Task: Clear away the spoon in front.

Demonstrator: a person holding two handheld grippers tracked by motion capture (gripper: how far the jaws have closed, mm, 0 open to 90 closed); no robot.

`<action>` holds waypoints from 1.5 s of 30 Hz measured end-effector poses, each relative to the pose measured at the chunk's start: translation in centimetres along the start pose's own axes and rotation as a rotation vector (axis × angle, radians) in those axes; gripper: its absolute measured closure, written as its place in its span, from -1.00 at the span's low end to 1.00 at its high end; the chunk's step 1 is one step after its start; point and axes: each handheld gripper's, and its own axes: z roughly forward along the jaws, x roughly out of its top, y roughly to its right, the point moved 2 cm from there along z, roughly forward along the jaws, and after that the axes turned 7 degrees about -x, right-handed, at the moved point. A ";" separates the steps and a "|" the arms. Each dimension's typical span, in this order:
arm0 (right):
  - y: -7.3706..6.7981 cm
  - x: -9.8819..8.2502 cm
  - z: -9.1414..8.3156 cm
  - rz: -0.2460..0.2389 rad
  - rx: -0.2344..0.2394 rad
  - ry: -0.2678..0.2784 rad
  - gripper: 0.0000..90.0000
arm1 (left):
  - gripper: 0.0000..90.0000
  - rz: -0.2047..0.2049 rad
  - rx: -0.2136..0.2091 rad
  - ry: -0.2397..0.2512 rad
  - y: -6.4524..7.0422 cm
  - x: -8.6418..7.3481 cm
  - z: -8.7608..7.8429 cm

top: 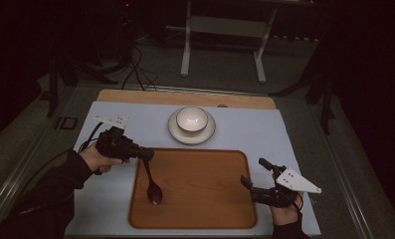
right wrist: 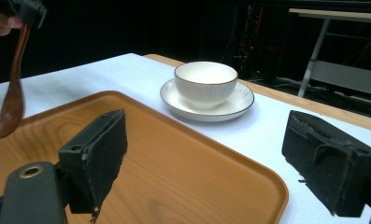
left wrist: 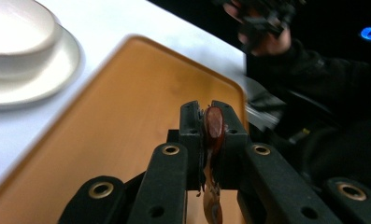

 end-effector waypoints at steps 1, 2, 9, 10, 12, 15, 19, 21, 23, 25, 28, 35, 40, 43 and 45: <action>0.0 0.0 0.0 0.000 0.000 0.001 -0.69 | 0.86 0.000 0.000 -0.017 0.0 -0.1 0.3; 0.1 0.0 0.0 0.001 -0.001 0.002 -0.69 | 0.86 -0.005 -0.019 -0.036 -0.1 -0.2 0.5; 0.1 0.0 0.0 0.001 0.000 0.000 -0.69 | 0.86 -0.016 -0.059 -0.095 -0.8 -1.0 2.1; 0.1 0.0 0.0 0.000 0.000 0.000 -0.69 | 0.86 -0.021 -0.069 -0.101 -0.9 -1.1 2.3; 0.1 0.0 0.0 0.003 0.001 -0.002 -0.69 | 0.86 -0.018 -0.057 -0.112 -1.2 -1.3 2.7; 0.2 -0.1 0.0 0.004 0.001 -0.003 -0.69 | 0.85 -0.020 -0.066 -0.107 -1.7 -1.5 3.1; 0.1 -0.1 0.0 0.004 0.004 -0.005 -0.69 | 0.82 0.005 -0.058 -0.079 -2.4 -1.9 3.2; 0.1 -0.1 0.1 0.004 0.008 -0.007 -0.69 | 0.77 0.024 -0.020 -0.057 -2.9 -2.3 3.4; 0.1 -0.1 0.1 0.003 0.010 -0.007 -0.69 | 0.73 0.046 0.003 -0.040 -3.3 -2.7 3.5; 0.1 -0.1 0.1 0.002 0.012 -0.007 -0.69 | 0.70 0.039 0.006 -0.029 -3.6 -3.1 3.7; 0.1 -0.1 0.1 0.005 0.016 -0.007 -0.69 | 0.66 0.044 0.028 -0.010 -4.2 -3.5 3.9; 0.0 -0.1 0.2 0.004 0.028 -0.010 -0.69 | 0.58 0.044 0.062 0.011 -5.2 -4.2 4.5; 0.0 -0.1 0.1 0.006 0.032 -0.010 -0.69 | 0.43 0.048 0.118 0.008 -6.4 -4.9 5.2; 0.0 -0.1 0.1 0.006 0.030 -0.009 -0.69 | 0.39 0.053 0.132 0.001 -6.8 -5.2 5.6; 0.0 -0.1 0.1 0.006 0.030 -0.008 -0.69 | 0.37 0.058 0.137 -0.004 -6.9 -5.3 5.8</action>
